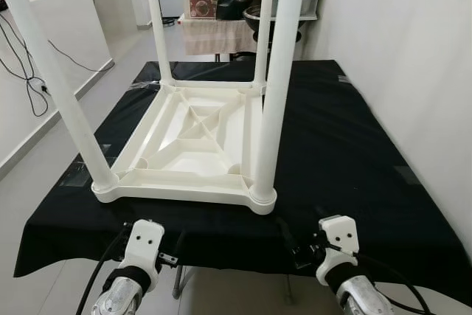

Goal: Building children table

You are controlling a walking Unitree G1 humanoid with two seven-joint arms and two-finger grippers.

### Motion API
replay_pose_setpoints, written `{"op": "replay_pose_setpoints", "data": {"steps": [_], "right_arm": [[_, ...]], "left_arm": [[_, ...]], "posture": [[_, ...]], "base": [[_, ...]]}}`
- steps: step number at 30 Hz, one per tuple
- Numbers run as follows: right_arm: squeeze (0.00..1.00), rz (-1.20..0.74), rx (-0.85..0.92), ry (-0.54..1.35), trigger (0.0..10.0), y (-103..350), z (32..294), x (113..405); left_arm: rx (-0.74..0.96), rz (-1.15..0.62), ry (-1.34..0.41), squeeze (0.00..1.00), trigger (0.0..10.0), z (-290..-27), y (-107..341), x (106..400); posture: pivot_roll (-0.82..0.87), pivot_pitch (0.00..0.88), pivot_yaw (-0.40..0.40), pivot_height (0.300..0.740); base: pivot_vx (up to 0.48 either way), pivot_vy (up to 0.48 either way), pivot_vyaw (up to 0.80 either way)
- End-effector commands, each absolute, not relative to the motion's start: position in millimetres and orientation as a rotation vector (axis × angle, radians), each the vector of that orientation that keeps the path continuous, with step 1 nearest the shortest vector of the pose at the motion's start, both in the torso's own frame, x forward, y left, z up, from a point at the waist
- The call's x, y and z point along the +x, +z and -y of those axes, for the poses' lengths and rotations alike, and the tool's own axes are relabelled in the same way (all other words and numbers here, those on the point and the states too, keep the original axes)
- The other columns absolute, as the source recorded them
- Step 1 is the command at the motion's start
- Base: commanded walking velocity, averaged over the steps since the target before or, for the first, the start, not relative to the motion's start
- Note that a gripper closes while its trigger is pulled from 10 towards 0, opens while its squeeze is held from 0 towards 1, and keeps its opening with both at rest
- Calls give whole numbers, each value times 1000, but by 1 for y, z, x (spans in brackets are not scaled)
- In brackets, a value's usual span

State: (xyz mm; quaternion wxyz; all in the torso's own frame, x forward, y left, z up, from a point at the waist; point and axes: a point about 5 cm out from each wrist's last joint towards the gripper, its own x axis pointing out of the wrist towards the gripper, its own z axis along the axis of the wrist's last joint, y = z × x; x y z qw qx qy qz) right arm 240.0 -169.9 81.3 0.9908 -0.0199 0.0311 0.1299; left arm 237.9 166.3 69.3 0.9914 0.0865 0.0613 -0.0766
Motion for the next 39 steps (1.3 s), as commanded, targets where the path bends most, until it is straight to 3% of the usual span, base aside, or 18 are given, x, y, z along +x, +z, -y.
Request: {"op": "replay_pose_setpoints", "data": {"steps": [1,8,21,33,39], "right_arm": [[0,-67,-16,284,10000,83,166,238],[0,-86,-16,296,10000,82,168,236],[0,-145,-13,115,10000,76,197,242],[0,-144,1,125,10000,77,190,248],[0,-131,-15,224,10000,79,175,243]], "left_arm": [[199,-133,-132,0,10000,-172,70,236],[195,-130,-135,0,10000,-170,70,235],[208,-100,-196,0,10000,-162,76,235],[214,-81,-232,0,10000,-160,79,236],[210,-75,-227,0,10000,-161,79,236]], "posture": [[-14,0,5,740],[-20,0,1,740],[-26,0,-3,740],[-25,0,-7,740],[-25,0,-3,740]], "base": [[0,480,0],[0,480,0],[0,0,0],[0,0,0],[0,0,0]]}}
